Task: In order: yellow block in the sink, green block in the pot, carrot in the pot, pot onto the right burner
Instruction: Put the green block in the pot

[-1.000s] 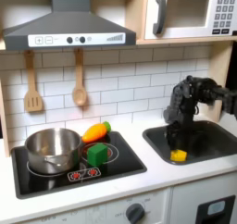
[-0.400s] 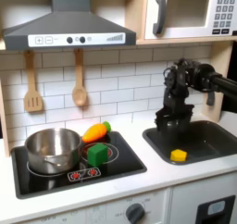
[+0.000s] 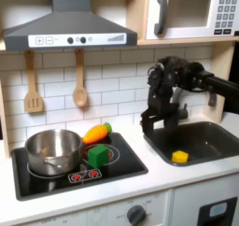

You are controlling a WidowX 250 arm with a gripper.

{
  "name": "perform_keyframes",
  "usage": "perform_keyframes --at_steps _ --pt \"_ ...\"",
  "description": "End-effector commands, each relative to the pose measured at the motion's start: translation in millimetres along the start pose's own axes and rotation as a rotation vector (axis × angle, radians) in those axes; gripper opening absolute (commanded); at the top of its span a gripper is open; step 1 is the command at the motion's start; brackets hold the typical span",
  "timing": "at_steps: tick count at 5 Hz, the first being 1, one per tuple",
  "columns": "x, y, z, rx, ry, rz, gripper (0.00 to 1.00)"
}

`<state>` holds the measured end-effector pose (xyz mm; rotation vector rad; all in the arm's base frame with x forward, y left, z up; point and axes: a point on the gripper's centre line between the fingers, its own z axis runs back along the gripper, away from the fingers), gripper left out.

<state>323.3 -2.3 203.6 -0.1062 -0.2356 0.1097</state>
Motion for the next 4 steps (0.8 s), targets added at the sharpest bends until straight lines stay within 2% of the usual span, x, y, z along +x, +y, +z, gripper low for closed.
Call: perform_keyframes --at_steps 1,2,3,4 --pt "0 43.0 10.0 0.005 -0.011 0.110 1.00" --pt "2 64.3 17.3 0.007 -0.028 0.205 1.00" --pt "1 80.2 23.7 0.022 -0.040 0.243 1.00" --pt "-3 98.4 24.3 0.045 0.005 0.185 1.00"
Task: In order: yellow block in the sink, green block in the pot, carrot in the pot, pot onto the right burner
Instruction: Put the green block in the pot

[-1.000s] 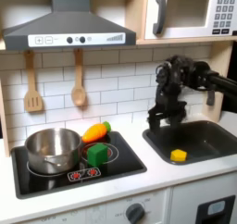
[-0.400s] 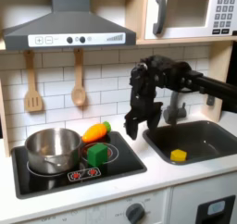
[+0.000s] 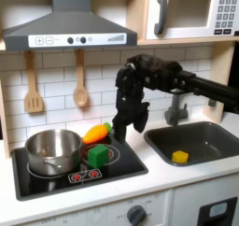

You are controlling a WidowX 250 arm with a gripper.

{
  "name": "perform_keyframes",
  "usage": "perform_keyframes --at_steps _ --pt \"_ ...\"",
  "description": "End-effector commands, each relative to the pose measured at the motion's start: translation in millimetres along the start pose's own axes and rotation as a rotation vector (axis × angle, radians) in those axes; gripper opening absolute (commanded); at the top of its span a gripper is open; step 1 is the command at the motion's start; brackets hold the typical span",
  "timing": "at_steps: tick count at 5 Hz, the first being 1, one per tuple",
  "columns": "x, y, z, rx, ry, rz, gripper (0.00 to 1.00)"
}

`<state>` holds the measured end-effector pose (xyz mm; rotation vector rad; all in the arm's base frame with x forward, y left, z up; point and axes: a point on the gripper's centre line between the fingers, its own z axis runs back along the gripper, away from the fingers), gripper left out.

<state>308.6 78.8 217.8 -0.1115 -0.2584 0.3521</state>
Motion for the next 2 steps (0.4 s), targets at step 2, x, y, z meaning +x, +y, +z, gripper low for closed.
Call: perform_keyframes --at_steps 2 --pt "12 53.5 -10.5 0.094 0.063 -0.039 1.00"
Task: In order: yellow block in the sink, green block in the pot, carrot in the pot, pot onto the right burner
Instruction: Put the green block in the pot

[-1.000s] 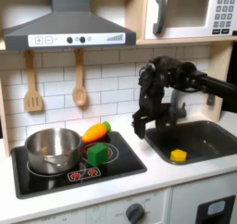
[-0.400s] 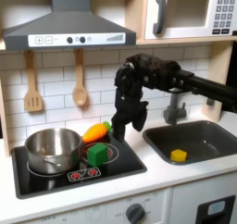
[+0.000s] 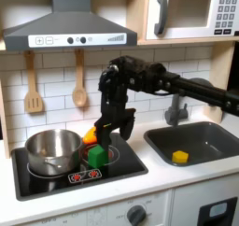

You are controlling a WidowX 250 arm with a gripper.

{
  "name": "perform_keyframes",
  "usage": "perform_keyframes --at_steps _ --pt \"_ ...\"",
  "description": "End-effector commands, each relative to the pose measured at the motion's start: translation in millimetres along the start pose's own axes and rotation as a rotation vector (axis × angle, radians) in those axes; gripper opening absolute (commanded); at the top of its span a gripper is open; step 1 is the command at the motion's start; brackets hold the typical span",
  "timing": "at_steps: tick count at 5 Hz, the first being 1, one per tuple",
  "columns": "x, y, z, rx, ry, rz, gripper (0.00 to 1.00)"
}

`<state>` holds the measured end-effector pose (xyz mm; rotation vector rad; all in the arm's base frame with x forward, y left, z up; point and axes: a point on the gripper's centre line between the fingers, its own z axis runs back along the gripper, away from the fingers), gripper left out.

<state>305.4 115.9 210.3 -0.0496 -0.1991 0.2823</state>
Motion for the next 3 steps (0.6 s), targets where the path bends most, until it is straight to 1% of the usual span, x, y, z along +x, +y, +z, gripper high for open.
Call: perform_keyframes --at_steps 1,3 --pt "4 15.9 -19.6 0.033 0.035 0.056 1.00" --pt "13 5.9 -32.8 0.032 0.039 0.079 1.00"
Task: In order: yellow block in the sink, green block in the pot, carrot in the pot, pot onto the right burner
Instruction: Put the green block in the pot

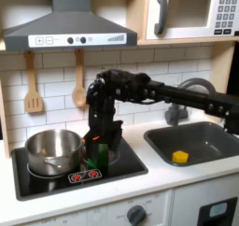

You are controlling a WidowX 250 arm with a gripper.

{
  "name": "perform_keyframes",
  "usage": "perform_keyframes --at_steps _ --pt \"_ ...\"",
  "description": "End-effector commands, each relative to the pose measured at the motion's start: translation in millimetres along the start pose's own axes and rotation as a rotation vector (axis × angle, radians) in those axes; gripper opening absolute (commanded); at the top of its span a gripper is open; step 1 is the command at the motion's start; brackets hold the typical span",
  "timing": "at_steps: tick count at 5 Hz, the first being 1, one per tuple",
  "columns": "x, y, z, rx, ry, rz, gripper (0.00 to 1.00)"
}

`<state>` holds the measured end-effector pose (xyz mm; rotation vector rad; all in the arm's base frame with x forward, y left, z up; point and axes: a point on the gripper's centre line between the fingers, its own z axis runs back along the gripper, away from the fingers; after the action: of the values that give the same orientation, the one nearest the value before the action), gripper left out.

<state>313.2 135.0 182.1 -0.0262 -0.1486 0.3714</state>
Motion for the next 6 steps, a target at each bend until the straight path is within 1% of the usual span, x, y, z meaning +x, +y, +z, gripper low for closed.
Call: perform_keyframes --at_steps 1,2,3,4,5,6 --pt "9 -24.2 0.0 -0.014 -0.026 -0.018 1.00" --pt "14 -30.3 -0.4 -0.012 -0.028 -0.025 1.00" --pt "18 -29.4 -0.2 -0.009 -0.027 -0.011 1.00" --pt "22 -26.1 -4.4 -0.006 -0.011 -0.004 1.00" --pt "25 -25.2 -5.0 -0.008 -0.006 -0.002 1.00" --pt "25 -28.3 -11.3 -0.008 0.007 -0.011 1.00"
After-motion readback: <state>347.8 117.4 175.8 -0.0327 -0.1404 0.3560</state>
